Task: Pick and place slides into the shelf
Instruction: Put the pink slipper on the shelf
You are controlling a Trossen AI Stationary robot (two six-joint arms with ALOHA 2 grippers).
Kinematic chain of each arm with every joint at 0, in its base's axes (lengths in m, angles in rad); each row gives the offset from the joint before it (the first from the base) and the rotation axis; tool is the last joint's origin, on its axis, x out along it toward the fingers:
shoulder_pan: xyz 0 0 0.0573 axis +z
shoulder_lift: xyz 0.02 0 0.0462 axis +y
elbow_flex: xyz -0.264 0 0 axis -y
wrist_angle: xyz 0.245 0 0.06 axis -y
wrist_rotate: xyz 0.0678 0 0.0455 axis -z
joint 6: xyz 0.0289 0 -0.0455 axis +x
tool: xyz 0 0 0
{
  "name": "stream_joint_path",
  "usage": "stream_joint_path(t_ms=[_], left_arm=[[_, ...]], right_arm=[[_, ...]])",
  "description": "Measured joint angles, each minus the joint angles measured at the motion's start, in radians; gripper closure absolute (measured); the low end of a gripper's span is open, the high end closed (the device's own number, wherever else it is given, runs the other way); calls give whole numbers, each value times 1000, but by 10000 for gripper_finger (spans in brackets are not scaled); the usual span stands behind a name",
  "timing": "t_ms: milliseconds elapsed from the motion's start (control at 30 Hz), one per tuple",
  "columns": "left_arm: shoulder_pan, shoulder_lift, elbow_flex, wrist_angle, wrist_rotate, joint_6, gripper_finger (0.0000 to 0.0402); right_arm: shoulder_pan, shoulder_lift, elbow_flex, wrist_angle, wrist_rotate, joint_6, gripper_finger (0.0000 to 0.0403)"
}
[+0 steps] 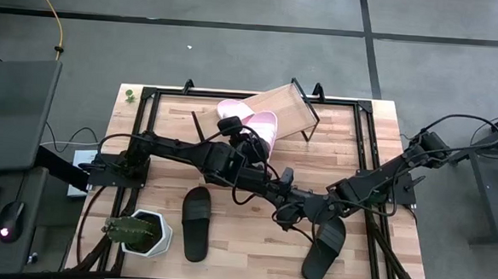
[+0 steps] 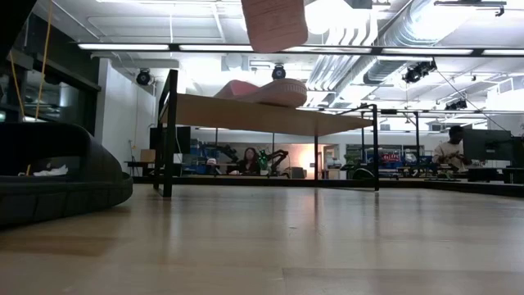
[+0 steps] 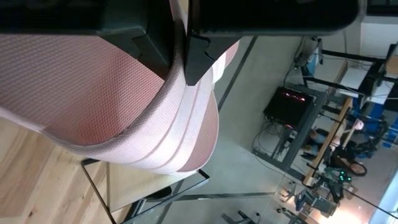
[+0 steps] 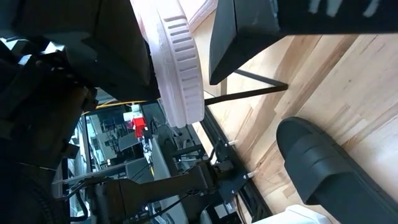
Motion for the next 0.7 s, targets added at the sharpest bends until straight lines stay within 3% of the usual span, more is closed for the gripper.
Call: stream_joint_path(t_ms=[700], left_arm=[[-2,-49,-1,108,67,49,390]], right_arm=[[-11,-1,3,-5,-39,13,244]])
